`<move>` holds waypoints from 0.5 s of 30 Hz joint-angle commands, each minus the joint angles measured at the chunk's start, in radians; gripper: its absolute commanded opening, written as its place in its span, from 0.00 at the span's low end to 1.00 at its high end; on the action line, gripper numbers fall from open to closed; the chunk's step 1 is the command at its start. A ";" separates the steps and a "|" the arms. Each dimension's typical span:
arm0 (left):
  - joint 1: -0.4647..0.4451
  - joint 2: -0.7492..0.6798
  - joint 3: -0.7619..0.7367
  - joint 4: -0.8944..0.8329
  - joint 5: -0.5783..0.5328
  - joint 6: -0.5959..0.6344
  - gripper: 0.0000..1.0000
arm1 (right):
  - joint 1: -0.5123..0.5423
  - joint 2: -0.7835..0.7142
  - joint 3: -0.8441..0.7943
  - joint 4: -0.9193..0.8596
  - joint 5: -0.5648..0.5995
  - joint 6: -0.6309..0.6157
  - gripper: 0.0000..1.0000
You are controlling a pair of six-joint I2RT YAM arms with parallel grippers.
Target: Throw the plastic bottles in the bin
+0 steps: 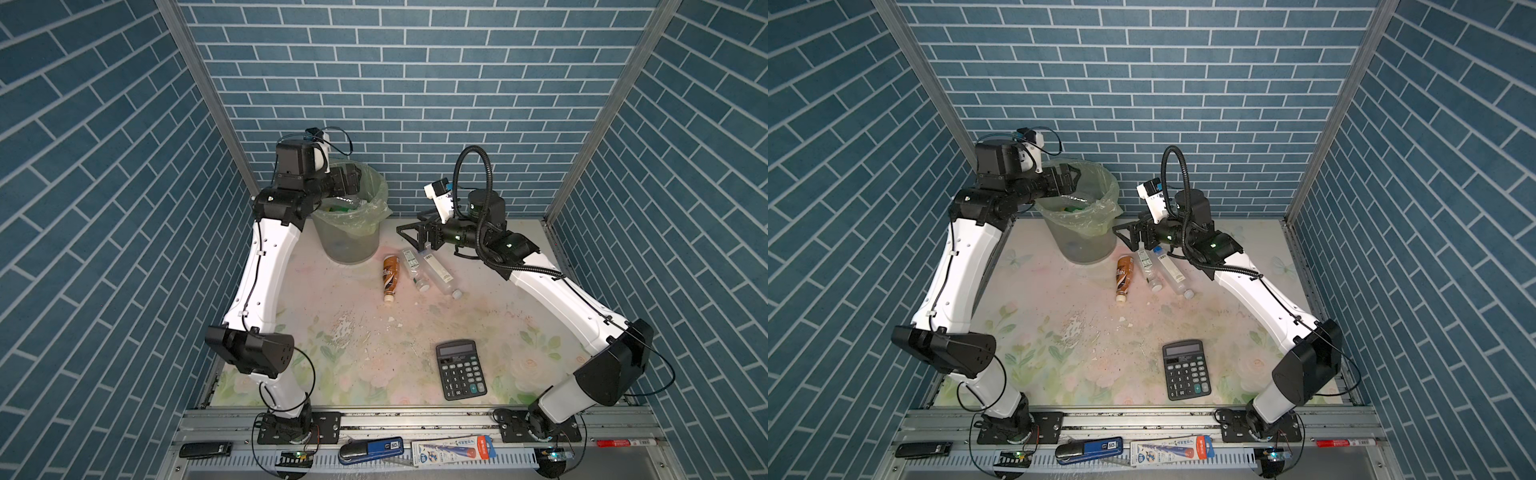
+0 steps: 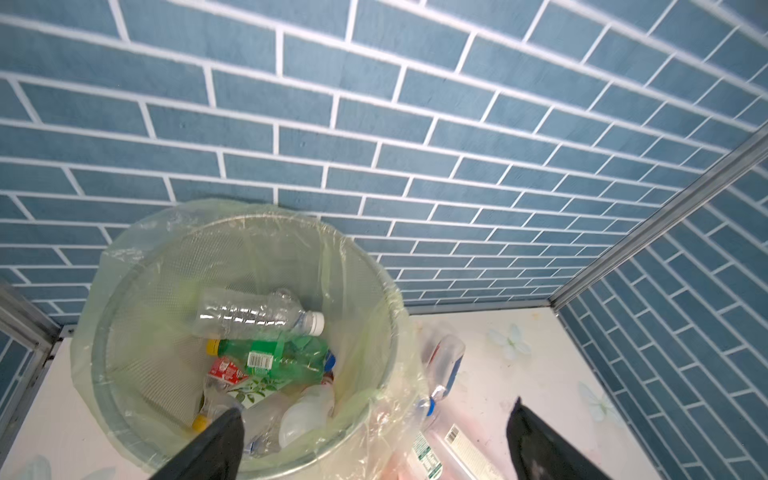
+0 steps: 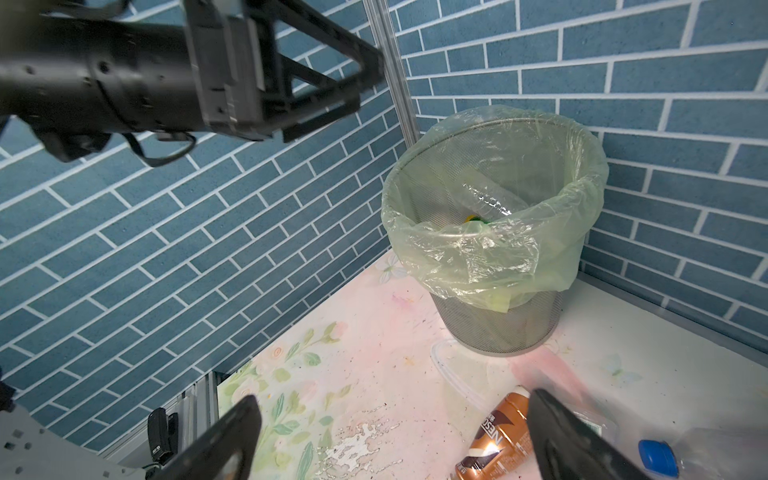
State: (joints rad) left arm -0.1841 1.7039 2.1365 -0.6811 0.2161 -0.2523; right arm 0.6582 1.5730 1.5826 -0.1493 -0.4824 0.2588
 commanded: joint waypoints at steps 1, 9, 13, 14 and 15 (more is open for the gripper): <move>-0.010 -0.019 -0.058 0.039 0.031 -0.026 0.99 | 0.003 -0.026 -0.026 0.015 0.032 0.014 0.99; -0.039 -0.208 -0.339 0.175 0.075 -0.089 0.99 | 0.001 -0.017 -0.064 -0.071 0.165 0.025 0.99; -0.049 -0.335 -0.571 0.287 0.092 -0.156 0.99 | 0.001 -0.005 -0.123 -0.062 0.201 0.055 0.99; -0.050 -0.360 -0.627 0.314 0.097 -0.181 0.99 | 0.002 0.000 -0.141 -0.055 0.210 0.073 0.99; -0.051 -0.378 -0.674 0.331 0.102 -0.200 0.99 | 0.003 0.006 -0.160 -0.045 0.220 0.092 0.99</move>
State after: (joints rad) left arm -0.2272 1.3762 1.5475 -0.4568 0.2909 -0.3809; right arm 0.6582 1.5726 1.4734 -0.1951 -0.3122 0.2966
